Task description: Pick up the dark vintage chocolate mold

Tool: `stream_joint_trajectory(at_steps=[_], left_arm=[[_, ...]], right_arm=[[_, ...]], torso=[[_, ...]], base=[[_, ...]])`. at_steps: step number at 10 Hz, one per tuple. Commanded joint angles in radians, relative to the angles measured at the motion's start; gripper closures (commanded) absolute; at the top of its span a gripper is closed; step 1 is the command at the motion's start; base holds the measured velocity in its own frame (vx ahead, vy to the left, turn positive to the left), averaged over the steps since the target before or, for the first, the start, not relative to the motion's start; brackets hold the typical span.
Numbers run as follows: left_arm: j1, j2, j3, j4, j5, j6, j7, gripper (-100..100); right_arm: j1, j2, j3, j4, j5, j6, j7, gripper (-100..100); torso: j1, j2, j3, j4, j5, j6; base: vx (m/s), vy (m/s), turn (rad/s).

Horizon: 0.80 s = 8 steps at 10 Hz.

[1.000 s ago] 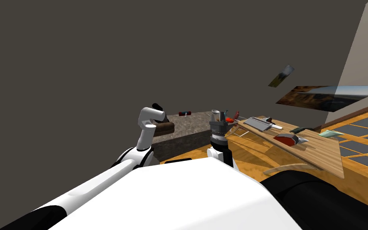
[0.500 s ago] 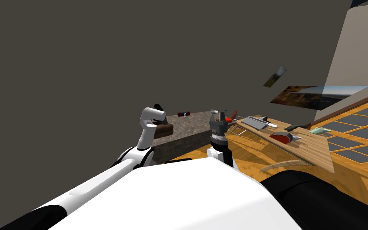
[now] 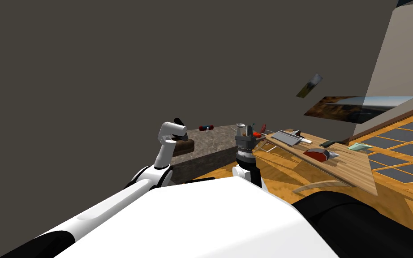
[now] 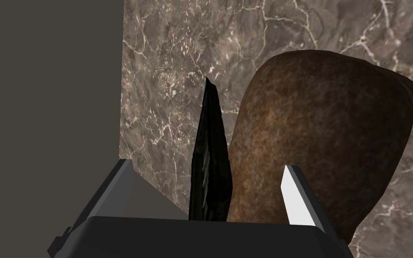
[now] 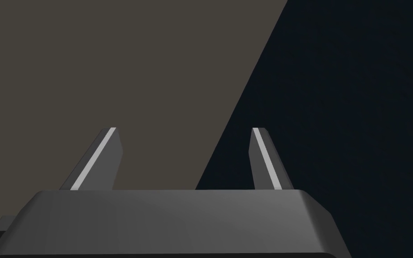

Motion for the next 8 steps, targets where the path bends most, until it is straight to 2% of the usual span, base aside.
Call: stream_joint_trajectory(at_steps=[1, 2, 3, 4, 8], left_arm=[[0.011, -0.001, 0.002, 0.016, -0.001, -0.03, -0.007, -100], [0.015, -0.002, 0.004, 0.028, -0.001, -0.047, -0.01, -100], [0.013, -0.002, 0.002, 0.016, -0.002, -0.031, -0.007, -100], [0.014, -0.002, 0.002, 0.017, -0.002, -0.034, -0.008, 100], [0.014, -0.002, 0.002, 0.018, -0.002, -0.033, -0.008, 100]], right_arm=[[0.0, 0.0, 0.0, 0.0, 0.0, 0.0, 0.0, 0], [0.0, 0.0, 0.0, 0.0, 0.0, 0.0, 0.0, 0], [0.0, 0.0, 0.0, 0.0, 0.0, 0.0, 0.0, 0], [0.0, 0.0, 0.0, 0.0, 0.0, 0.0, 0.0, 0], [0.0, 0.0, 0.0, 0.0, 0.0, 0.0, 0.0, 0]], torso=[[0.0, 0.0, 0.0, 0.0, 0.0, 0.0], [0.0, 0.0, 0.0, 0.0, 0.0, 0.0], [0.0, 0.0, 0.0, 0.0, 0.0, 0.0], [0.0, 0.001, 0.0, 0.0, 0.0, 0.0], [0.001, 0.002, 0.001, 0.001, 0.0, 0.0]], base=[[0.017, -0.009, 0.003], [0.015, -0.009, 0.004], [0.006, -0.004, 0.001], [0.0, 0.0, 0.0], [0.0, 0.0, 0.0]])
